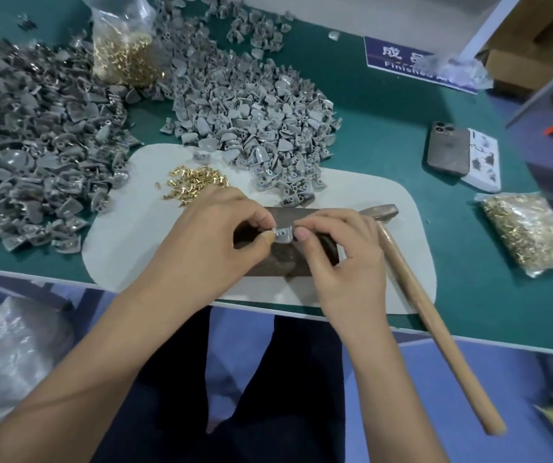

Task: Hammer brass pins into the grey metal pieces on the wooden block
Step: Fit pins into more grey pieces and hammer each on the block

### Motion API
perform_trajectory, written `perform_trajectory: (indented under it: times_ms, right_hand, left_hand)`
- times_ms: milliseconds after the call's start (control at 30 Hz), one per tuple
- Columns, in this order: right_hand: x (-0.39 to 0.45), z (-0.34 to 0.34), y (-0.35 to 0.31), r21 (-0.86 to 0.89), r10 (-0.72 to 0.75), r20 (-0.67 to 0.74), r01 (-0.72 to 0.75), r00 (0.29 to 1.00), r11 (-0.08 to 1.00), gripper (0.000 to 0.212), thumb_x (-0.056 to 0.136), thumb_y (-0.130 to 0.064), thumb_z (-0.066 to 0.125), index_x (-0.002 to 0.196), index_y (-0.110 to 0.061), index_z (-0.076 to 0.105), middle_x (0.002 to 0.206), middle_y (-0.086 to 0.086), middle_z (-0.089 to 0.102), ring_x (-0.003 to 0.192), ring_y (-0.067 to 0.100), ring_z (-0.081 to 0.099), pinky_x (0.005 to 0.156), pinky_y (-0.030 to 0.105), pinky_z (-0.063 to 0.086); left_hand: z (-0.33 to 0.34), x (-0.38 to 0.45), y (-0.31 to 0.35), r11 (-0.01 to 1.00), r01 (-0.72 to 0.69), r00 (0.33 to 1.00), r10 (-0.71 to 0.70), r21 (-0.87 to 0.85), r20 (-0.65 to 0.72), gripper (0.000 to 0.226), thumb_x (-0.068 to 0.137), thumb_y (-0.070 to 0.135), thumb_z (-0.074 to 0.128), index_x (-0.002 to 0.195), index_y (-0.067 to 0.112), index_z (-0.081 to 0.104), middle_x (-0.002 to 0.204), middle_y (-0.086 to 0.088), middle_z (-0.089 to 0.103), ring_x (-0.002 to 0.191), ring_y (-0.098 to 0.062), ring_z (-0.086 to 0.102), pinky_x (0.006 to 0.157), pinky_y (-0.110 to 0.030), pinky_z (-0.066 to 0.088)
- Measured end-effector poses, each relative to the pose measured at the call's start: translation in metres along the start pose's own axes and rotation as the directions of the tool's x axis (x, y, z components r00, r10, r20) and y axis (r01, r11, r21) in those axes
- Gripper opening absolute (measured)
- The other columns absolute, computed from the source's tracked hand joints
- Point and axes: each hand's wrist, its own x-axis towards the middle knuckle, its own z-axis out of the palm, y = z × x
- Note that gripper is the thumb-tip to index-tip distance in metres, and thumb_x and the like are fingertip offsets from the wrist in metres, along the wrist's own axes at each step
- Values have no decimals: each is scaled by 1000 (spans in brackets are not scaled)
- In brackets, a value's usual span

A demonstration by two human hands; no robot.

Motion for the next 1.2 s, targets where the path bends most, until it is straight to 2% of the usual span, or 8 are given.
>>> perform_trajectory:
  times_ms: [200,333,467,633,800,933,1067,1200]
  right_hand:
    - [3,7,-6,-33,-12,23,13,1000,999,9,90,-18,78,96,-24,79,102,-10,66,108,18,53,95,27,42]
    - [7,8,-7,-45,25,45,-23,999,999,9,89,-19,80,94,-27,80,100,-13,67,109,18,54,97,32,44]
    - [8,5,-7,-21,63,64,-61,996,998,8,88,-22,80,93,-28,82,97,-17,69,111,17,54,96,29,44]
    - [7,6,-3,12,50,72,-51,996,999,8,89,-20,80,95,-23,83,97,-10,70,111,21,55,97,26,43]
    - [1,11,2,12,0,30,0,1000,1000,7,90,-17,77,96,-18,82,98,-2,67,108,26,54,98,30,41]
    - [1,12,0,-20,-11,37,12,999,1000,8,91,-18,76,97,-18,82,98,-2,66,107,26,53,97,28,39]
    - [10,1,-8,-142,-14,120,31,993,989,9,91,-24,77,98,-28,82,87,-9,60,100,19,52,93,42,42]
    - [23,-8,-19,-349,-63,249,151,966,925,11,91,-36,72,97,-41,80,79,-15,59,89,15,50,84,49,39]
  left_hand:
    - [-1,1,-3,1000,-14,1000,14,11,7,7,84,26,73,90,27,74,88,12,60,96,-15,48,84,-32,42]
    - [6,-3,-4,999,-35,998,35,-10,-52,7,83,23,74,90,24,72,90,10,60,95,-15,48,85,-25,39]
    - [14,-9,-9,997,-67,991,64,-24,-121,9,89,27,69,96,23,72,95,11,61,99,-17,49,89,-24,39]
    - [26,-13,-16,992,-107,973,90,-70,-215,10,90,24,71,97,18,74,97,9,64,100,-19,52,94,-23,36]
    - [26,-13,-19,987,-108,975,81,-121,-206,10,89,28,73,95,20,74,96,12,63,101,-18,51,93,-20,34]
    - [27,-12,-20,985,-115,974,86,-130,-212,8,89,25,74,96,21,74,97,11,63,102,-18,51,94,-20,34]
    - [29,-12,-22,985,-110,972,80,-130,-220,8,89,23,76,96,21,74,102,6,62,108,-20,50,97,-20,33]
    - [27,-12,-24,980,-98,977,62,-171,-204,7,88,23,76,95,23,74,103,8,61,109,-19,50,96,-18,32]
